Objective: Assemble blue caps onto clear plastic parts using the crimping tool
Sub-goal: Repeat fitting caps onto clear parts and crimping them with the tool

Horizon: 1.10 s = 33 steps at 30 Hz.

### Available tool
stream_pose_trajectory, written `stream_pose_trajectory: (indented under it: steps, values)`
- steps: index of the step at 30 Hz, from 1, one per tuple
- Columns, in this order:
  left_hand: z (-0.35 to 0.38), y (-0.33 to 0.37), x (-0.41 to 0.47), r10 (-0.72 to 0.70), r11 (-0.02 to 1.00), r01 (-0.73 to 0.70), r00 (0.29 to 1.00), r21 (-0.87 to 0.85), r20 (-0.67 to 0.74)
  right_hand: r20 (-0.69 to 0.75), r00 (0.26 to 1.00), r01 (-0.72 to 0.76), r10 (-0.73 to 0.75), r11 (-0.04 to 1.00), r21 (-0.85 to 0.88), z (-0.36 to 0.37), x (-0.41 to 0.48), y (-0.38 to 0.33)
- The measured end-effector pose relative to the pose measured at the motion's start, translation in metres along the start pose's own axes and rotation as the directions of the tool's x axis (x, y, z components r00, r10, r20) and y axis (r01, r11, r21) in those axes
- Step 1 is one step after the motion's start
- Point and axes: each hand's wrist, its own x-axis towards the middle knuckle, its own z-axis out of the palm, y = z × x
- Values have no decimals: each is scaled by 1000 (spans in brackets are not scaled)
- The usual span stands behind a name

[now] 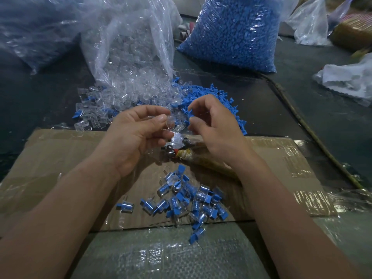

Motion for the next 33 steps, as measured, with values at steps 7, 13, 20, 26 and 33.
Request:
stream_pose_trajectory:
  steps: [7, 13, 20, 26, 33]
  values:
    - [-1, -1, 1, -4, 999, 5, 1000, -34, 23, -100, 994, 62, -49, 990, 129, 5, -6, -9]
    - [0, -2, 2, -5, 999, 7, 999, -39, 39, -130, 991, 60, -35, 978, 199, 7, -8, -10]
    - [0, -4, 2, 8, 1000, -7, 998, -26, 62, -117, 993, 33, -18, 991, 130, 9, -8, -8]
    - [-1, -5, 2, 4, 999, -2, 999, -38, 53, -48, 999, -21, 26, 995, 100, 5, -8, -8]
    - [0, -5, 2, 4, 1000, -3, 998, -16, 67, 13, 1000, -1, 1, 999, 42, 3, -7, -8]
